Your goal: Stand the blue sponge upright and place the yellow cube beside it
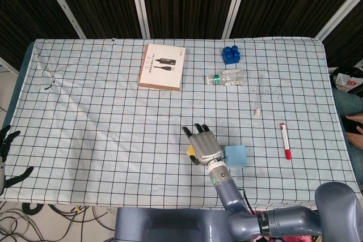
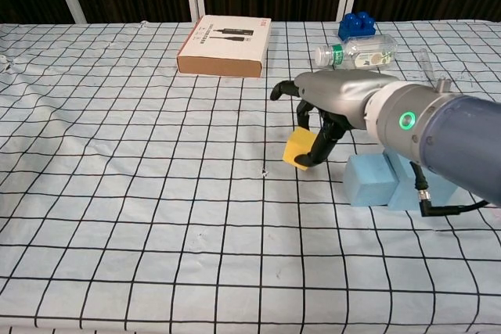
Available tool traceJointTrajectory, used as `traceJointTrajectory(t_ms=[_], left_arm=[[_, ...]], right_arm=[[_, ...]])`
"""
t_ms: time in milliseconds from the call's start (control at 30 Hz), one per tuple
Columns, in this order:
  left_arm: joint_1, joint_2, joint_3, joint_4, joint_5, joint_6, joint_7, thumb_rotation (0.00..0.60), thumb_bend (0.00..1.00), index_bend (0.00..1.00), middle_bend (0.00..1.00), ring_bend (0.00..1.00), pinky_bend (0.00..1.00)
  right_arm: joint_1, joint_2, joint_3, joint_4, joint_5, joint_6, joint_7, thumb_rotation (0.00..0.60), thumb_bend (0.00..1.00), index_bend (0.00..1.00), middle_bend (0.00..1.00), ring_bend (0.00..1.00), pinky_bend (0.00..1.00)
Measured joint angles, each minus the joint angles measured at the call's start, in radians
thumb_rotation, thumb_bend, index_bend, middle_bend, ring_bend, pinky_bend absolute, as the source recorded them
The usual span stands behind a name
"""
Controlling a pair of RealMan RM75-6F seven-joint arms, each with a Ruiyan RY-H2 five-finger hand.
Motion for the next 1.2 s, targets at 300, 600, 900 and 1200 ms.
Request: traceJointTrajectory(t_ms=[300,600,900,1200], left_arm=[[0.0,-0.001,-0.001,0.0,-0.002,0.0,0.004,0.6,0.11,0.16,0.06,0.0,0.0],[0.0,-0.002,-0.001,0.0,-0.002,0.0,0.008,0.6,0.11,0.16,0.06,0.0,0.0],[-0.002,-0.007,-0.001,0.0,-0.004,-0.003,0.02,0.6,0.11,0.16,0.06,0.0,0.0],[-0.001,-0.01,-0.001,-0.001,-0.003,0.0,0.027,0.6,0.11,0.16,0.06,0.0,0.0]], right_arm=[[-0.043,-0.02,-0.115,0.026,-0.156,0.045,0.005,0.6,0.32,0.12,0.49,0.08,0.12],[-0.078,-0.016,-0.158,0.061,-0.218,0.033,0.027,0.6,0.32,0.13,0.47,0.08,0.12],[-0.094,0.034,-0.193,0.095,-0.33,-0.038,0.096,0.6,0.32,0.13,0.46,0.07,0.12],[-0.105,0.073,-0.201,0.116,-0.398,-0.102,0.164,0.6,0.32,0.13,0.44,0.06,0.12]])
